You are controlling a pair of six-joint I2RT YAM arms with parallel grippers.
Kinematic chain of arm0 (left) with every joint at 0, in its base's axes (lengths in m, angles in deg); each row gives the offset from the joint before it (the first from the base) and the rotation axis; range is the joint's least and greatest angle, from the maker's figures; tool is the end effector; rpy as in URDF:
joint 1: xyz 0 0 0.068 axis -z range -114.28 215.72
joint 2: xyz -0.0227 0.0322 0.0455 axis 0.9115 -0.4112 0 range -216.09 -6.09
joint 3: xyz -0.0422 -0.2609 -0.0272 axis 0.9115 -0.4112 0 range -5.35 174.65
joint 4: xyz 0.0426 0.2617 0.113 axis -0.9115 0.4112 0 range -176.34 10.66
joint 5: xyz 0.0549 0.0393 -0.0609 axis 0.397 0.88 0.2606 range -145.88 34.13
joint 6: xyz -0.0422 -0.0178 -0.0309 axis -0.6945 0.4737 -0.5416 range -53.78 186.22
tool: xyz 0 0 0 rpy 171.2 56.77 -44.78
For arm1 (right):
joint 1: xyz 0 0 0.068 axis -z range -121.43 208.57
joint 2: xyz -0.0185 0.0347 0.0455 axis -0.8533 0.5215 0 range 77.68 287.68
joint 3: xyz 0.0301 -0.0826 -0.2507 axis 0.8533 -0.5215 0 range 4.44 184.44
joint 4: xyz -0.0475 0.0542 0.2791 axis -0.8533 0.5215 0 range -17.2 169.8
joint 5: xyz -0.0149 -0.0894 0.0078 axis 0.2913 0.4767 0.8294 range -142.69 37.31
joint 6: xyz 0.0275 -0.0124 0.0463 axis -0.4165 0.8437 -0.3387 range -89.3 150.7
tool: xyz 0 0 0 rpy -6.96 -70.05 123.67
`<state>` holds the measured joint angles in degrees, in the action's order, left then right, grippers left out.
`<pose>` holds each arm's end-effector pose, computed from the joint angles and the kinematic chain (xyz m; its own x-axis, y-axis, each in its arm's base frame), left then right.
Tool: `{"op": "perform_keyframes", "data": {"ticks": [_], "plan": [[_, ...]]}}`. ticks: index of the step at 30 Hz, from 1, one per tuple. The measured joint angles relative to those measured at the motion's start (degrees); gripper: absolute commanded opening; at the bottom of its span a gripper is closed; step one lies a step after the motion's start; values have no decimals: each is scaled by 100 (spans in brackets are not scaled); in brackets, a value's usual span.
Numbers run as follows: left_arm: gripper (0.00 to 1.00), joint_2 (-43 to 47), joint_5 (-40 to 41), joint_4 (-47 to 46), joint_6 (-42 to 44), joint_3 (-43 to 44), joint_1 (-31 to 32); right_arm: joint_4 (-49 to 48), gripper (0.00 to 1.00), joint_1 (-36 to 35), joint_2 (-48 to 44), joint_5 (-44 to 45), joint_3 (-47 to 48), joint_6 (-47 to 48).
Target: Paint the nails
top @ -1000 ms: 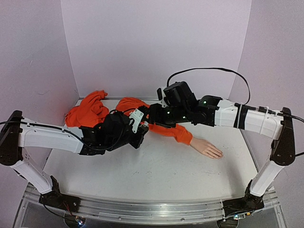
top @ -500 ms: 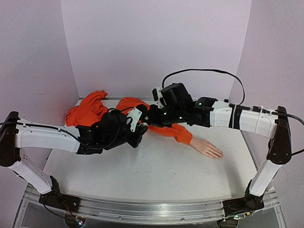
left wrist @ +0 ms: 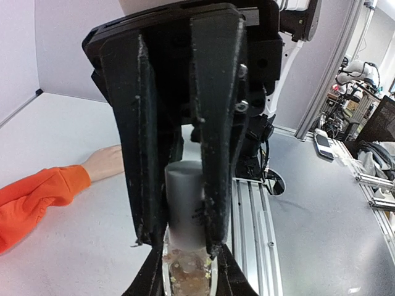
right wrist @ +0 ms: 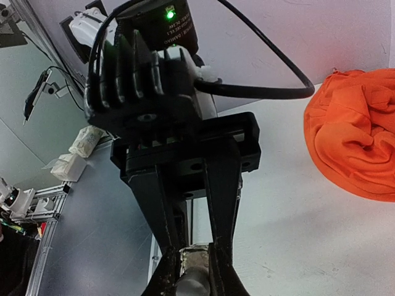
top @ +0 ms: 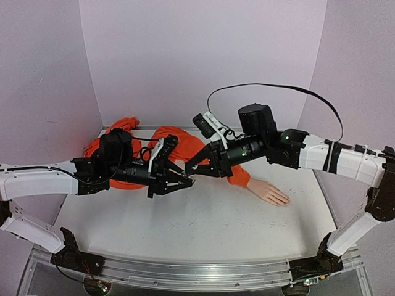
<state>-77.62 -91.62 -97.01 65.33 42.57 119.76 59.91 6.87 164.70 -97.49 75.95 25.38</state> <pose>0.1673 -0.2680 0.2790 -0.1468 0.1809 -0.9725 0.9891 0.0186 -0.1458 0.2190 0.3200 0.3498 -0.1203 -0.0462 -0.9917 -0.9862 -0.1089 0.1247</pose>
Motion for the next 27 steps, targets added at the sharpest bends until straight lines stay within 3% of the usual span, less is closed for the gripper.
{"op": "perform_keyframes", "data": {"ticks": [2, 4, 5, 10, 15, 20, 27], "plan": [[0, -24, -11, -20, 20, -2, -13, 26, 75, -9, -9, 111, -7, -63], [0, -28, 262, -17, 66, -7, -9, 63, 88, 22, -125, 640, -48, -251], [0, -37, 442, -17, 85, -7, -9, 94, 89, 35, -197, 940, -59, -374], [0, -138, 1926, -13, 205, -7, 31, 199, 88, 114, -658, 2588, -66, -1292], [0, -291, 3130, -17, 380, -7, 251, 162, 83, 74, -616, 3388, -35, -2306], [0, -505, 3672, -17, 417, -2, 367, 85, 65, -70, -192, 3762, 50, -2962], [0, -647, 4201, -9, 402, 7, 446, 37, 56, -232, 372, 3836, 245, -3318]]}}
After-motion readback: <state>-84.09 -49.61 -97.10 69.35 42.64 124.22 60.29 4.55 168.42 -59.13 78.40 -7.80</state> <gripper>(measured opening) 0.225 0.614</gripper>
